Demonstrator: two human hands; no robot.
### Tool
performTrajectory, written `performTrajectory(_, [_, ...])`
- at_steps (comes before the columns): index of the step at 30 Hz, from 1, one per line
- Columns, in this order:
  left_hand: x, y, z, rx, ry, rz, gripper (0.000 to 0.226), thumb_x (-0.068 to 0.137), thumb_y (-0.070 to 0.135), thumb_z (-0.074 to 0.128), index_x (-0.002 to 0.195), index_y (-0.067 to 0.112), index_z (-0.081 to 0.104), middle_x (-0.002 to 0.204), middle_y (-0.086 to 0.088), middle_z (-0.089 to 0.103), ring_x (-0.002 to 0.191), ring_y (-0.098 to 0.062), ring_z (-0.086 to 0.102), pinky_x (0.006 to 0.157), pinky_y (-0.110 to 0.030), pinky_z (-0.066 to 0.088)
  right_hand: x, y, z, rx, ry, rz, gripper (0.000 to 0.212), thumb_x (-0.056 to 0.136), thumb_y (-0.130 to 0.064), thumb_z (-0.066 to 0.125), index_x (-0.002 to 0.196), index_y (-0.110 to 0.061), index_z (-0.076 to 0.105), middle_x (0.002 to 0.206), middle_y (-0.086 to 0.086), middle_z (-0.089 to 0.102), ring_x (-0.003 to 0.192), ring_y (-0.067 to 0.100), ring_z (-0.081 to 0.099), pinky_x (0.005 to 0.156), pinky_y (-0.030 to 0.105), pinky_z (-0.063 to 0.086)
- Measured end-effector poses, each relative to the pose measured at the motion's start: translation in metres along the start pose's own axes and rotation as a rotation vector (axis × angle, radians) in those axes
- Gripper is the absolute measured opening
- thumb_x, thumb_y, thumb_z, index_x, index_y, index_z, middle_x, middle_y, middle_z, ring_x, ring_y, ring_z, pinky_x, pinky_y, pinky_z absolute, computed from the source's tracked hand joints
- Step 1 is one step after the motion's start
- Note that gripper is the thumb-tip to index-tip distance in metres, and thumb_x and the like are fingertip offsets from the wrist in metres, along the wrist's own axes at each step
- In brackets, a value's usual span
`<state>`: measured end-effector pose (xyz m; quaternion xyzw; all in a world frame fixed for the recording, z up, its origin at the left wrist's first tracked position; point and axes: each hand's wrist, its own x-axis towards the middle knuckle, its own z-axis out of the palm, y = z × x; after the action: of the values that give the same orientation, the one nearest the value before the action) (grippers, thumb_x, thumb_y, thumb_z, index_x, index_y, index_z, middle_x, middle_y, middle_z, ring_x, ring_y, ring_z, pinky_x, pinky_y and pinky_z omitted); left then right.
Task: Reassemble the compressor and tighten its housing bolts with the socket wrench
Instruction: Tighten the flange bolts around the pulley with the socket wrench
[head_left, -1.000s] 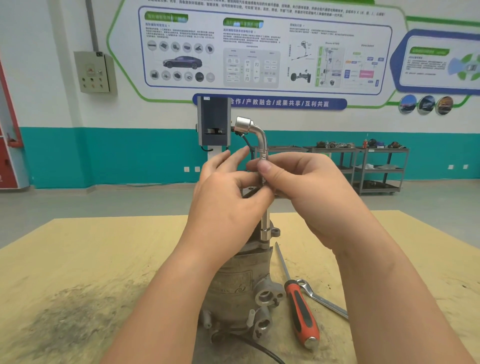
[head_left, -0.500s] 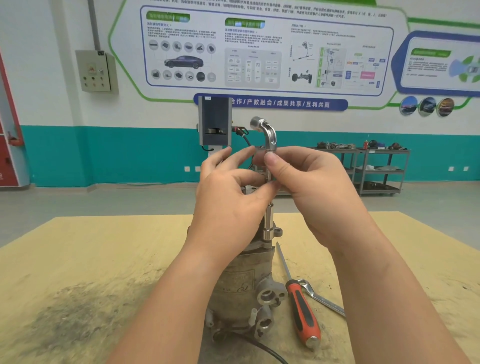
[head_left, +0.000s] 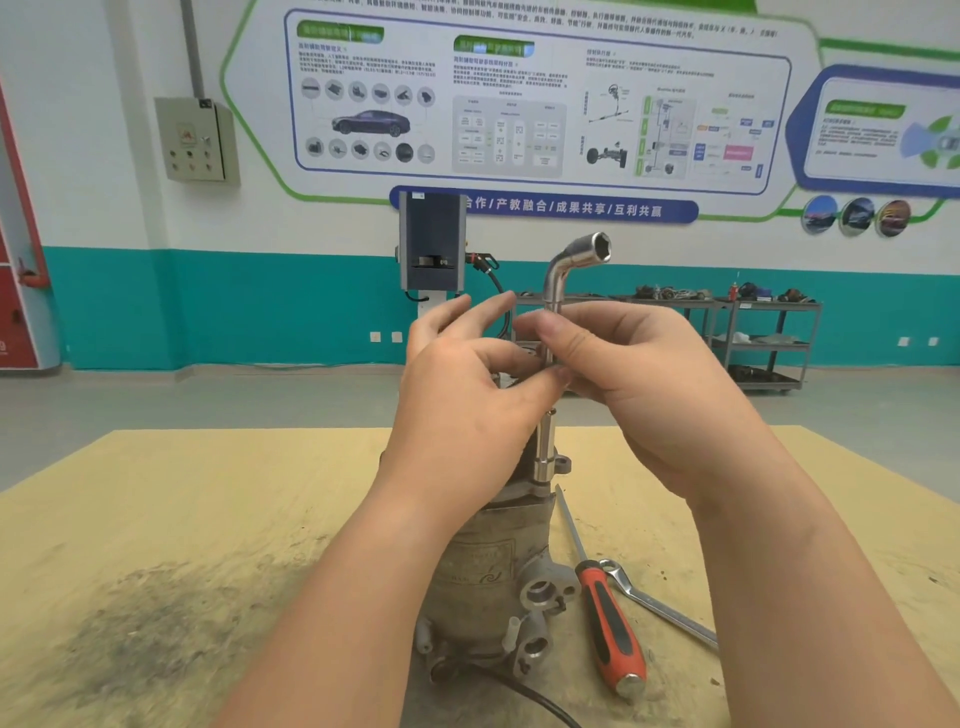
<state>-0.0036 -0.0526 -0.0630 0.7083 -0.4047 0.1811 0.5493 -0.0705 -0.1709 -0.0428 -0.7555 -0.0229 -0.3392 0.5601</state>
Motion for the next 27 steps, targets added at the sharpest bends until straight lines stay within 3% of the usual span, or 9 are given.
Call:
performTrajectory(6, [0.0, -0.002, 0.0, 0.069, -0.075, 0.021, 0.019, 0.091, 0.038, 0.063, 0.079, 0.033, 0.077, 0.148, 0.022, 0.043, 0.14, 0.003, 0.017, 0.117, -0.035, 0.017, 0.002, 0.005, 0.009, 0.087, 0.109, -0.04, 0.012, 0.081, -0.019, 0.075, 0.071, -0.018, 0.069, 0.066, -0.005, 0.07, 0.068, 0.011, 0.067, 0.075, 0.033, 0.055])
performTrajectory(10, [0.002, 0.0, 0.0, 0.076, -0.037, -0.03, 0.009, 0.083, 0.038, 0.071, 0.075, 0.036, 0.076, 0.147, 0.015, 0.047, 0.138, -0.001, 0.022, 0.105, -0.018, 0.019, 0.004, 0.008, 0.016, 0.155, 0.151, -0.047, 0.02, 0.077, -0.017, 0.078, 0.069, -0.014, 0.06, 0.057, -0.008, 0.065, 0.058, 0.005, 0.064, 0.056, 0.017, 0.051])
performTrajectory(13, [0.001, -0.002, 0.0, 0.057, -0.019, -0.024, 0.01, 0.085, 0.037, 0.072, 0.082, 0.031, 0.08, 0.145, 0.016, 0.05, 0.137, -0.001, 0.023, 0.108, -0.019, 0.02, 0.003, 0.007, 0.011, 0.117, 0.097, -0.033, 0.017, 0.076, -0.021, 0.078, 0.076, -0.012, 0.064, 0.065, -0.003, 0.071, 0.064, 0.008, 0.068, 0.065, 0.022, 0.055])
performTrajectory(16, [0.0, -0.001, 0.003, 0.085, -0.022, 0.004, 0.016, 0.09, 0.035, 0.067, 0.082, 0.029, 0.079, 0.141, 0.022, 0.049, 0.138, 0.0, 0.021, 0.117, -0.035, 0.02, 0.001, 0.004, 0.004, 0.036, 0.014, 0.015, 0.015, 0.082, -0.027, 0.073, 0.087, -0.013, 0.073, 0.08, 0.001, 0.076, 0.083, 0.013, 0.071, 0.091, 0.038, 0.054])
performTrajectory(18, [-0.001, 0.0, 0.004, 0.082, -0.025, 0.011, 0.021, 0.093, 0.03, 0.064, 0.078, 0.028, 0.078, 0.136, 0.027, 0.048, 0.139, -0.001, 0.02, 0.117, -0.043, 0.021, 0.0, 0.003, 0.0, 0.022, -0.025, 0.036, 0.017, 0.085, -0.027, 0.071, 0.094, -0.013, 0.075, 0.087, 0.002, 0.076, 0.092, 0.016, 0.071, 0.098, 0.043, 0.051])
performTrajectory(20, [0.0, 0.0, 0.004, 0.082, -0.043, 0.018, 0.021, 0.094, 0.027, 0.062, 0.083, 0.024, 0.079, 0.135, 0.029, 0.046, 0.141, -0.001, 0.019, 0.117, -0.045, 0.02, 0.0, 0.002, 0.0, 0.021, -0.024, 0.028, 0.014, 0.085, -0.024, 0.071, 0.092, -0.013, 0.076, 0.087, 0.003, 0.076, 0.092, 0.018, 0.072, 0.097, 0.044, 0.051])
performTrajectory(24, [0.002, -0.003, 0.002, 0.143, -0.084, 0.019, 0.023, 0.096, 0.028, 0.058, 0.091, 0.02, 0.079, 0.148, 0.02, 0.044, 0.142, 0.001, 0.015, 0.119, -0.042, 0.014, 0.002, 0.006, 0.009, 0.078, 0.066, 0.011, 0.009, 0.08, -0.019, 0.076, 0.077, -0.012, 0.071, 0.073, 0.002, 0.073, 0.074, 0.015, 0.07, 0.084, 0.037, 0.057])
performTrajectory(27, [0.002, -0.002, -0.001, 0.144, -0.082, 0.004, 0.015, 0.089, 0.036, 0.067, 0.079, 0.031, 0.077, 0.149, 0.016, 0.044, 0.14, -0.001, 0.018, 0.115, -0.027, 0.015, 0.004, 0.008, 0.012, 0.184, 0.103, 0.041, 0.018, 0.071, -0.02, 0.079, 0.072, -0.009, 0.064, 0.064, 0.001, 0.07, 0.065, 0.013, 0.068, 0.072, 0.028, 0.058])
